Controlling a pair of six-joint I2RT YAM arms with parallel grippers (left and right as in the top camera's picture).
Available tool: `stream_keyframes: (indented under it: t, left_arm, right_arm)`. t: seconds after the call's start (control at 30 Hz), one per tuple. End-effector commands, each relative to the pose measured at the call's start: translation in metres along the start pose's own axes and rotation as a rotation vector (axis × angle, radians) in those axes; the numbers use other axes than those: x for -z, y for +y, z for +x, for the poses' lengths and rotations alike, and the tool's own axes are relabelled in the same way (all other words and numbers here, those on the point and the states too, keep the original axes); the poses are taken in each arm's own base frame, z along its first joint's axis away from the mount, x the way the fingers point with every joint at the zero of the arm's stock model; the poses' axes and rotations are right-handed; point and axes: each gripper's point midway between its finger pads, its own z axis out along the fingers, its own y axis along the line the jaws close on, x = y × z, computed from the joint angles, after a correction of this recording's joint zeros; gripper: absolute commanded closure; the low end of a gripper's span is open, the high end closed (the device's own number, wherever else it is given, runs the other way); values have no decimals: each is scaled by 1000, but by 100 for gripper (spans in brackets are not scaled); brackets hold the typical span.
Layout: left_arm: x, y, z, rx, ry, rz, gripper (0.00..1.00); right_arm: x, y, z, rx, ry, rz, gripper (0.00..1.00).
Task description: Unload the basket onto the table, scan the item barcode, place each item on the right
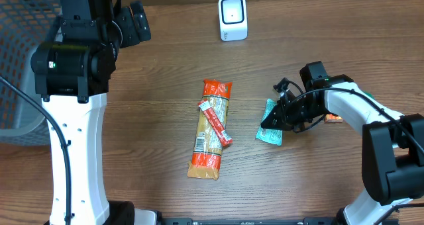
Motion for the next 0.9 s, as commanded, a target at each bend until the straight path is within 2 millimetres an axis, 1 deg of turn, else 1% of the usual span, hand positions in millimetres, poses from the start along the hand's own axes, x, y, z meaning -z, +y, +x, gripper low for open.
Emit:
stream_keyframes:
  t: [0.0, 0.17, 0.3, 0.37, 0.47, 0.5, 0.57, 0.63, 0.7, 0.77, 0.8, 0.87]
  left_arm:
    - [3, 4, -4, -13, -14, -10, 0]
    - [3, 4, -4, -13, -14, -10, 0]
    - [3, 4, -4, -13, -14, -10, 0]
    - [3, 4, -4, -13, -14, -10, 0]
    - [3, 4, -4, -13, -14, -10, 0]
    - [3, 4, -4, -13, -14, -10, 0]
    - [3, 4, -4, -13, -14, -10, 0]
    - [3, 4, -4, -13, -14, -10, 0]
    - [3, 4, -4, -13, -14, -10, 0]
    - [3, 4, -4, -13, -14, -10, 0]
    - [3, 4, -4, -13, -14, -10, 0]
    - [3, 4, -4, -13, -14, -10, 0]
  right_arm:
    - [3, -22, -1, 27, -1, 123, 96]
    - [-5, -35, 7, 18, -1, 140, 96]
    - [-12, -66, 10, -92, -46, 244, 96]
    - [-16, -79, 14, -133, -60, 281, 96]
    - [-18, -83, 20, -138, -54, 284, 96]
    - [-18, -82, 19, -137, -54, 279, 96]
    - [-16, -71, 14, -126, -57, 241, 96]
    - [-11, -52, 5, -74, -61, 180, 96]
    - [-1, -31, -5, -28, -71, 137, 96]
    - [10, -18, -13, -10, -88, 133, 96]
    - [14, -13, -17, -3, -95, 133, 96]
    - [16, -7, -19, 6, -95, 131, 96]
